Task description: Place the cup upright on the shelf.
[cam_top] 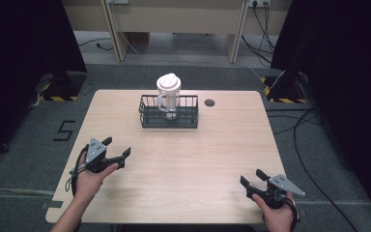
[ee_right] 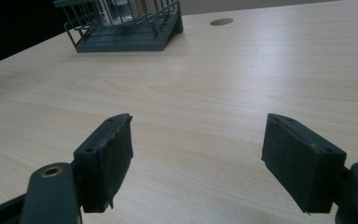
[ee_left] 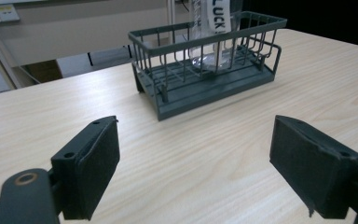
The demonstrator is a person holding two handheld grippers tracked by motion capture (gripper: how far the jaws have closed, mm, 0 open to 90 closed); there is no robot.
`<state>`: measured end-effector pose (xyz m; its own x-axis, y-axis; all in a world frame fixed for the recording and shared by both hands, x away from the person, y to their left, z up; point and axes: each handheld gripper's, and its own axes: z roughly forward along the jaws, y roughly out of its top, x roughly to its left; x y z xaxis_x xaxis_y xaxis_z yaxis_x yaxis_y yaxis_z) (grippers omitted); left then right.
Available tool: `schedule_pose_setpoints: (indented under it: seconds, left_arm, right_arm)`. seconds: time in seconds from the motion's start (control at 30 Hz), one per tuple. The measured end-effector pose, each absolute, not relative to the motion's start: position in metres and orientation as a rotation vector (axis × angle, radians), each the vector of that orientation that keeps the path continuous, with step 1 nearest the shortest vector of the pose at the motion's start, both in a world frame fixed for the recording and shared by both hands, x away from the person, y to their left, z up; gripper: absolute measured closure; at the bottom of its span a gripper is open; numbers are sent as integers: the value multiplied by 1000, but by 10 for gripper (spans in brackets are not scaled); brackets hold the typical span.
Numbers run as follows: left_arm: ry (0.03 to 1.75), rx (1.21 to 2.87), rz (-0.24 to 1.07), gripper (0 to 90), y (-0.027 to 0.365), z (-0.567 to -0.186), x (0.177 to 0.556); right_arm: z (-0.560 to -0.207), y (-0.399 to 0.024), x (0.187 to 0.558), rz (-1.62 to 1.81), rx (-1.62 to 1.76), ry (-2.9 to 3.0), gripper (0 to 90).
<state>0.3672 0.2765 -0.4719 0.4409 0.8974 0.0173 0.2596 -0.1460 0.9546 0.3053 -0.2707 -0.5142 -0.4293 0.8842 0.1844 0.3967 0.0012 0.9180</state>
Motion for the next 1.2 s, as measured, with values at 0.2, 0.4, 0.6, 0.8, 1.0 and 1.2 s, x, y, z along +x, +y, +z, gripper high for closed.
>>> schedule_pose_setpoints:
  seconds: [0.2,0.4,0.6,0.8,1.0,1.2]
  left_arm:
    - [1047,1666,776,155,287,-478,360]
    - [1083,1647,772,155,300,-488,349]
    - [1108,1642,764,156,305,-496,343]
    - [1142,1610,755,156,306,-507,337]
    - [1147,1609,764,159,305,-514,332]
    - [1146,1595,777,161,307,-514,328]
  right_arm:
    - [-514,-271,305,1423,1317,1830,249]
    - [-514,-271,305,1424,1321,1830,250]
    - [-514,-271,305,1423,1322,1829,250]
    - [-514,-271,305,1420,1324,1829,250]
    - [-514,-271,306,1418,1314,1837,249]
    - [-514,-271,306,1420,1315,1839,246]
